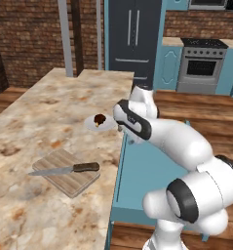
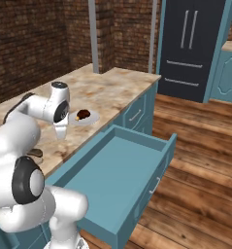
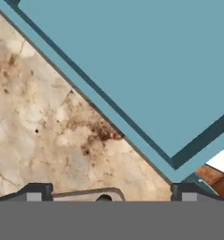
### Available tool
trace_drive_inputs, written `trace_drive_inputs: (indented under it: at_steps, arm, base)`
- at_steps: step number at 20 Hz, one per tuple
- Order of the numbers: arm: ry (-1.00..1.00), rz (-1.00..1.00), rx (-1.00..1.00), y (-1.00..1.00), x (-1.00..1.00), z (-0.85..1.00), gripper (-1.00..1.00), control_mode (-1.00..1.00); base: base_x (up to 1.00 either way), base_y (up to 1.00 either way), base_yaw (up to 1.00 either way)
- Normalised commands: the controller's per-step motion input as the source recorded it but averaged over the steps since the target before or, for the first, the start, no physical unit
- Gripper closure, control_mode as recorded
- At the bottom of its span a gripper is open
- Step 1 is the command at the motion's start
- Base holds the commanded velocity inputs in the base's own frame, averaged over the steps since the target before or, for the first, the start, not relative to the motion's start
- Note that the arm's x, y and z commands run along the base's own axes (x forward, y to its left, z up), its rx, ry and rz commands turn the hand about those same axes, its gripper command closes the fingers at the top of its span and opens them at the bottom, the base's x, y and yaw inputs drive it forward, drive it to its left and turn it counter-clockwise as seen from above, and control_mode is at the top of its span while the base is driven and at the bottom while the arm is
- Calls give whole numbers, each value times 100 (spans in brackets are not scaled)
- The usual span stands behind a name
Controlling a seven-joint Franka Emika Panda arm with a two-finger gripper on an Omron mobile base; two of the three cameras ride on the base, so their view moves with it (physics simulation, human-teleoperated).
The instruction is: Pick up the knife from the drawer and place it on the cutting board. Then place the meat from the plate to the cutting board.
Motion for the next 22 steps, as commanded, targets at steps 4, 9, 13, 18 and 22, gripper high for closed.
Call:
trace_drive_inputs:
  at_steps: [4,9,13,18,22]
  arm:
    - [-5,75,-30,-28,-2,2,-100,-100]
    - [-33,35,-31,-36,-27,1,-100,-100]
    - [-35,11,-10,-70,-41,-1,-100,-100]
    - [-18,13,0,-83,-35,-7,-100,-100]
    - [0,16,2,-100,-6,0,-100,-100]
  base:
    - [0,0,0]
    - [0,0,0]
    - [0,0,0]
    - [0,0,0]
    - [0,0,0]
